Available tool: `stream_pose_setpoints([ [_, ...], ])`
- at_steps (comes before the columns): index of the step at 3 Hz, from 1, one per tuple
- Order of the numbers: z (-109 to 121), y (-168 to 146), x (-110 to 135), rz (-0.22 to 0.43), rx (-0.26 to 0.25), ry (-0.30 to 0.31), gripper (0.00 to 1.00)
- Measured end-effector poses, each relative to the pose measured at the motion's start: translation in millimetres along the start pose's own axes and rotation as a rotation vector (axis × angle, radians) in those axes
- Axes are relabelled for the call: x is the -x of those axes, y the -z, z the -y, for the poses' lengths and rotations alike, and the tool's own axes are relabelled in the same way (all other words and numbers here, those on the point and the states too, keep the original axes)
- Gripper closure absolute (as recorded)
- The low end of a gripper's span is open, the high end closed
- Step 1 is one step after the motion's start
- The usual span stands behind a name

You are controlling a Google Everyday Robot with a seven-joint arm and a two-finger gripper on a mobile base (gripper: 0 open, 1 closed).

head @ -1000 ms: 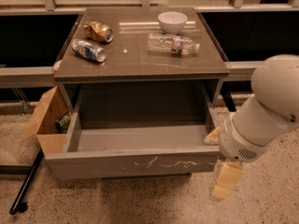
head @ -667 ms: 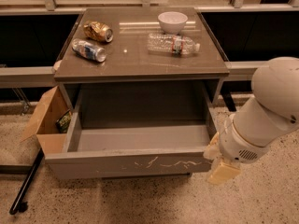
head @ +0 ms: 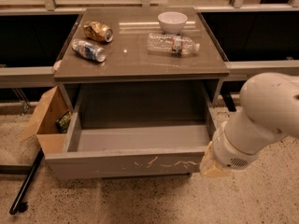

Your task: Close top drawer

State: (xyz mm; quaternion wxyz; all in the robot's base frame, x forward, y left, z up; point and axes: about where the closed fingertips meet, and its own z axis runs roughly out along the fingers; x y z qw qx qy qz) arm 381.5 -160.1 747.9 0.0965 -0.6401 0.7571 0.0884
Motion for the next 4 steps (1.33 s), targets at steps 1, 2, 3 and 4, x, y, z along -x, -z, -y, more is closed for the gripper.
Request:
stream_pose_setpoints([
  [1, 9, -51, -8, -0.002, -0.017, 0.038, 1.0],
  [2, 30, -85, -10, 0.002, -0.059, 0.042, 1.0],
  [3, 55, -106, -5, 0.012, -0.114, 0.051, 0.97],
  [4, 55, -106, -5, 0.012, -0.114, 0.051, 0.75],
])
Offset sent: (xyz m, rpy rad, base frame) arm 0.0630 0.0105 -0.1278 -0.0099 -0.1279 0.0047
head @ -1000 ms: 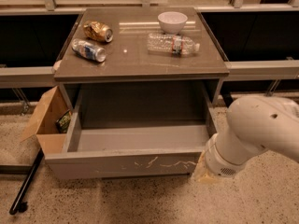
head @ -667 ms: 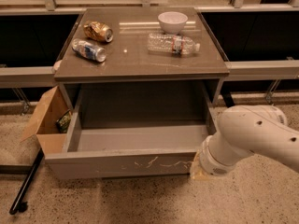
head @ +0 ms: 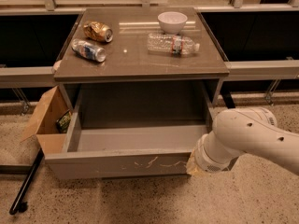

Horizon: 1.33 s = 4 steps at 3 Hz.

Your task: Close top drawer

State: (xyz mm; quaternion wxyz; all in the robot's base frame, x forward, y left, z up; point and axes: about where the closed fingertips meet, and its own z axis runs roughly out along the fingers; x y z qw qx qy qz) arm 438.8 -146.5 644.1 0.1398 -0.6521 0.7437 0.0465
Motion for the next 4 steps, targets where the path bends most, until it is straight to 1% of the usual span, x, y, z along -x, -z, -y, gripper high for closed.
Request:
stream_pose_setpoints([
  [3, 0.0, 0.0, 0.0, 0.0, 0.0, 0.0, 0.05],
  [4, 0.0, 0.0, 0.0, 0.0, 0.0, 0.0, 0.0],
])
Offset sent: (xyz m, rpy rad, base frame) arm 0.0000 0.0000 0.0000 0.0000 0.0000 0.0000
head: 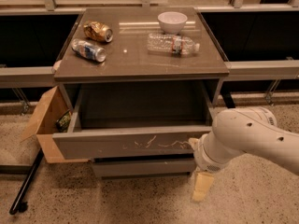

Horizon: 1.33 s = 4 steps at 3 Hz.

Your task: Close top drawer

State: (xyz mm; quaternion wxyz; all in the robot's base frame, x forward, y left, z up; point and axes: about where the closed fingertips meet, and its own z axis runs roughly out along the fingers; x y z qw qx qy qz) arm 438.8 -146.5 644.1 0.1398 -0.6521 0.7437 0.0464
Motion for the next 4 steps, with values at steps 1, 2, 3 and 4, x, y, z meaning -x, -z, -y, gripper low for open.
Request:
stream_pose_setpoints([
  [1, 0, 0, 0, 0.0, 0.0, 0.001, 0.0],
  [2, 12, -10, -1, -0.025, -0.011, 0.052, 0.26],
  [3, 36, -15, 0, -0.026, -0.028, 0.103, 0.49],
  [4, 68, -20, 7, -0.015, -0.05, 0.153, 0.72],
])
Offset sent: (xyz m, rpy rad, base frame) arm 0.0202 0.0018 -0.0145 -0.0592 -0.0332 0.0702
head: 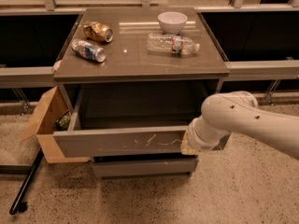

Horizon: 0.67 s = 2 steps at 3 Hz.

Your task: Close top drawer

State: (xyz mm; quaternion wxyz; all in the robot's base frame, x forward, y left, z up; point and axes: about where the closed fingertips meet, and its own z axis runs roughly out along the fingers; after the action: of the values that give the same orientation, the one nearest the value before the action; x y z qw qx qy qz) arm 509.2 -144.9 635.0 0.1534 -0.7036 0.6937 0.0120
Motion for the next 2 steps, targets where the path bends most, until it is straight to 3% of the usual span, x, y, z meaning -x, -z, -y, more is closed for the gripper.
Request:
stream_pose_setpoints([
  [1, 27, -3, 5, 0.012, -0.028, 0.036, 0.96],
  [2, 43, -9, 9, 0.019, -0.036, 0.051, 1.0],
])
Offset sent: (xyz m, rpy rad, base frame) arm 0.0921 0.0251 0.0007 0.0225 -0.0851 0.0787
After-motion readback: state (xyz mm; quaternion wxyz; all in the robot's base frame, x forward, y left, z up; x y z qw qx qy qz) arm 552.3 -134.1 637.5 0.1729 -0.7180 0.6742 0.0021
